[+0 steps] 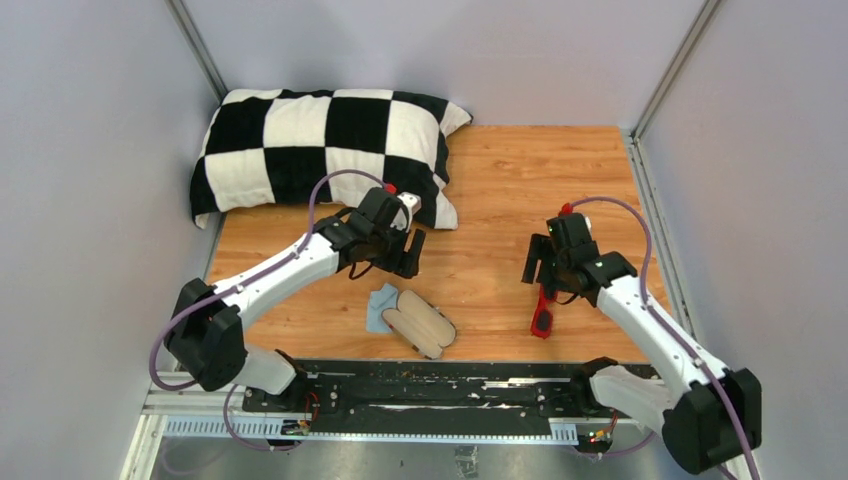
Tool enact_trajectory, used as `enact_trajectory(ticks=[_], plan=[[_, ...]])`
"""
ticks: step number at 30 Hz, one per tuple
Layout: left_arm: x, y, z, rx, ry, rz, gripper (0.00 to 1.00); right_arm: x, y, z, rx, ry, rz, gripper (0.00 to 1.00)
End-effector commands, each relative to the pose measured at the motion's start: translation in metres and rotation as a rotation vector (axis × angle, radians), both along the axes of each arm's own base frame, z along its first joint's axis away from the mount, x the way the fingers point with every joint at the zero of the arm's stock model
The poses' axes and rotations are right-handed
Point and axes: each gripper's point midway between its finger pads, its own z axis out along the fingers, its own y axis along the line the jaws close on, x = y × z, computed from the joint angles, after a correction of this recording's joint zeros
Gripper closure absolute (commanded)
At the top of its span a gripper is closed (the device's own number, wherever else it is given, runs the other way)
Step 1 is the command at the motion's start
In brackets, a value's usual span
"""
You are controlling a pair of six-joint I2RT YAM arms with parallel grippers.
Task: Organize the sunglasses
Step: Move the sunglasses to the center of the board, then move the sunglasses case at the center of the board.
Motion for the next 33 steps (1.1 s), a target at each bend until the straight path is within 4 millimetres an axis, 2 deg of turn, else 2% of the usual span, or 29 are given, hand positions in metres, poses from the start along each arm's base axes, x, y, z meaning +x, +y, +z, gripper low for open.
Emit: enact_trajectory(ticks=[1,4,9,11,13,18,21,23,27,31,33], plan=[[0.007,0.003,0.021,-0.047,-0.027,0.042,0.23,0.001,0.034,0.046,0.068,-0.114,0.217,0.23],[0.014,0.012,0.027,-0.076,-0.020,0.093,0.23,-0.008,0.086,0.057,0.164,-0.140,0.456,0.24],[0.029,0.043,0.036,-0.177,0.002,0.232,0.23,-0.046,0.173,0.039,0.274,-0.075,0.827,0.26],[0.032,0.054,0.039,-0.210,0.003,0.280,0.23,-0.058,0.194,0.025,0.290,-0.023,0.908,0.27],[0.033,0.064,0.043,-0.235,-0.006,0.319,0.23,-0.064,0.208,0.011,0.293,0.019,0.945,0.27],[0.033,0.073,0.050,-0.247,-0.039,0.348,0.23,-0.072,0.228,-0.018,0.303,0.092,0.995,0.29],[0.033,0.072,0.049,-0.251,-0.034,0.347,0.23,-0.079,0.234,-0.034,0.313,0.145,1.021,0.34],[0.033,0.070,0.048,-0.259,-0.029,0.345,0.23,-0.084,0.237,-0.038,0.321,0.167,1.034,0.45],[0.032,0.068,0.044,-0.268,-0.017,0.343,0.23,-0.084,0.235,-0.038,0.306,0.173,1.038,0.73],[0.031,0.069,0.041,-0.264,-0.015,0.342,0.23,-0.066,0.216,-0.030,0.166,0.130,1.001,0.99],[0.031,0.070,0.040,-0.261,-0.014,0.343,0.23,-0.055,0.200,-0.027,0.079,0.119,0.971,1.00]])
